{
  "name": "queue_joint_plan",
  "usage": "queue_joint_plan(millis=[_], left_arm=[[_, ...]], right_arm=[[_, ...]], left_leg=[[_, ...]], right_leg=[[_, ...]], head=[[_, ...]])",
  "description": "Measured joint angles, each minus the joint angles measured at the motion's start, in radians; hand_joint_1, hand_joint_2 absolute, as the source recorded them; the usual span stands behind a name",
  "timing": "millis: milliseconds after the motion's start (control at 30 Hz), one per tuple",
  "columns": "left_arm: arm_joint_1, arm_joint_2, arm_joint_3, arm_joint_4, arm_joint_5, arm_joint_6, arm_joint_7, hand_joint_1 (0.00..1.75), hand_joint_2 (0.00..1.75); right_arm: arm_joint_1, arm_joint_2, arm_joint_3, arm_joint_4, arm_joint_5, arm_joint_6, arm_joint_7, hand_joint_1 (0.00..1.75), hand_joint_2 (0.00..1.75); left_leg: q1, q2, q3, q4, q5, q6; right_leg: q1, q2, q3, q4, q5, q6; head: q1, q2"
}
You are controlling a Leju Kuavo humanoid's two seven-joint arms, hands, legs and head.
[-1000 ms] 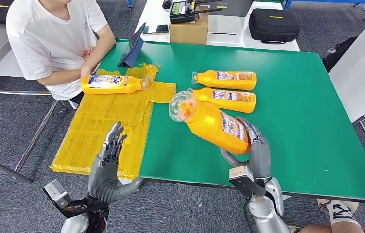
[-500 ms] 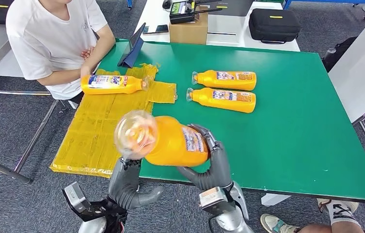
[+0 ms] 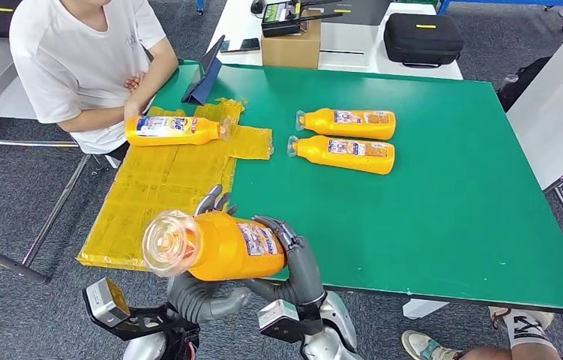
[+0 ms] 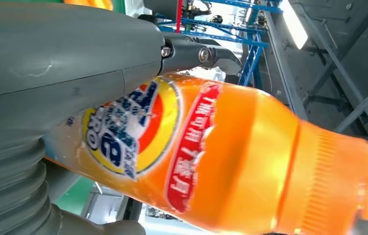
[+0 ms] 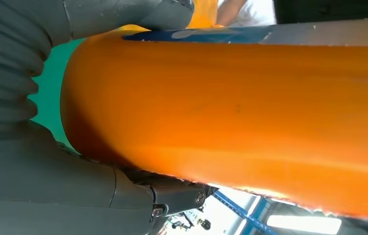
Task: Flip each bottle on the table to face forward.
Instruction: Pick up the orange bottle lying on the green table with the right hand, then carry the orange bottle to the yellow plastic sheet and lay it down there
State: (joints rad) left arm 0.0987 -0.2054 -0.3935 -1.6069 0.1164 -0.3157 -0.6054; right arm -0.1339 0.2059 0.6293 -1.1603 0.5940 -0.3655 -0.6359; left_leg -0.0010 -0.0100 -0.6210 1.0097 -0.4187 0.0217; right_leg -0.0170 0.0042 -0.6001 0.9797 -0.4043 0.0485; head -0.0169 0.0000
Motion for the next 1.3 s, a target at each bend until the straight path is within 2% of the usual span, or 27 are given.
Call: queue_joint_plan(millis=[200,333,400,633,833,867,933,967,1000,1067,1200,1300], left_arm=[[-0.001,0.004,0.0,0.0,0.002,-0.001,0.0,0.0,1.75],[-0.005,0.005,0.0,0.0,-0.018,0.01,0.014,1.68,1.75],[-0.013,0.008,0.0,0.004,-0.049,0.022,0.038,1.75,1.75],[-0.048,0.021,-0.007,0.05,-0.092,0.032,0.108,1.75,1.75],[-0.076,0.024,-0.008,0.079,-0.04,0.012,0.156,1.75,1.75],[-0.08,0.025,-0.008,0.082,-0.032,0.009,0.161,1.75,1.75],[-0.085,0.028,-0.01,0.085,-0.024,0.008,0.166,1.75,1.75],[-0.086,0.029,-0.011,0.085,-0.02,0.008,0.167,1.75,1.75],[-0.086,0.03,-0.012,0.086,-0.013,0.008,0.169,1.75,1.75],[-0.084,0.031,-0.012,0.089,0.008,0.01,0.179,1.75,1.75],[-0.086,0.033,0.005,0.096,0.099,0.036,0.208,1.75,1.75],[-0.11,0.032,0.043,0.112,0.188,0.069,0.234,1.75,1.75]], right_arm=[[-0.016,0.001,0.004,0.038,0.018,-0.002,0.009,1.75,1.75],[-0.025,0.001,0.008,0.055,0.043,0.001,0.018,1.75,1.75],[-0.031,0.0,0.01,0.059,0.071,-0.007,0.033,1.75,1.75],[-0.044,-0.018,0.015,0.061,0.169,-0.059,0.096,1.75,1.75],[-0.045,-0.023,0.017,0.07,0.138,-0.064,0.084,1.75,1.75],[-0.044,-0.023,0.018,0.071,0.119,-0.06,0.077,1.45,1.75],[-0.043,-0.023,0.018,0.072,0.086,-0.051,0.066,0.58,1.75],[-0.043,-0.023,0.018,0.072,0.078,-0.049,0.062,0.14,1.31],[-0.042,-0.023,0.018,0.072,0.073,-0.049,0.059,0.0,0.87],[-0.041,-0.022,0.019,0.069,0.06,-0.061,0.041,0.0,0.0],[-0.021,-0.018,0.021,0.024,0.054,-0.191,-0.04,0.0,0.0],[0.003,-0.021,0.019,-0.045,0.099,-0.3,-0.058,0.0,0.0]], left_leg=[[0.0,0.0,0.0,0.0,0.0,0.0],[0.0,0.0,0.0,0.0,0.0,0.0],[0.0,0.0,0.0,0.0,0.0,0.0],[0.0,0.0,0.0,0.0,0.0,0.0],[0.0,0.0,0.0,0.0,0.0,0.0],[0.0,0.0,0.0,0.0,0.0,0.0],[0.0,0.0,0.0,0.0,0.0,0.0],[0.0,0.0,0.0,0.0,0.0,0.0],[0.0,0.0,0.0,0.0,0.0,0.0],[0.0,0.0,0.0,0.0,0.0,0.0],[0.0,0.0,0.0,0.0,0.0,0.0],[0.0,0.0,0.0,0.0,0.0,0.0]], right_leg=[[0.0,0.0,0.0,0.0,0.0,0.0],[0.0,0.0,0.0,0.0,0.0,0.0],[0.0,0.0,0.0,0.0,0.0,0.0],[0.0,0.0,0.0,0.0,0.0,0.0],[0.0,0.0,0.0,0.0,0.0,0.0],[0.0,0.0,0.0,0.0,0.0,0.0],[0.0,0.0,0.0,0.0,0.0,0.0],[0.0,0.0,0.0,0.0,0.0,0.0],[0.0,0.0,0.0,0.0,0.0,0.0],[0.0,0.0,0.0,0.0,0.0,0.0],[0.0,0.0,-0.001,0.0,0.0,0.0],[0.0,0.0,-0.001,0.0,0.0,0.0]], head=[[0.0,0.0],[0.0,0.0],[0.0,0.0],[0.0,0.0],[0.0,0.0],[0.0,0.0],[0.0,0.0],[0.0,0.0],[0.0,0.0],[0.0,0.0],[0.0,0.0],[0.0,0.0]])
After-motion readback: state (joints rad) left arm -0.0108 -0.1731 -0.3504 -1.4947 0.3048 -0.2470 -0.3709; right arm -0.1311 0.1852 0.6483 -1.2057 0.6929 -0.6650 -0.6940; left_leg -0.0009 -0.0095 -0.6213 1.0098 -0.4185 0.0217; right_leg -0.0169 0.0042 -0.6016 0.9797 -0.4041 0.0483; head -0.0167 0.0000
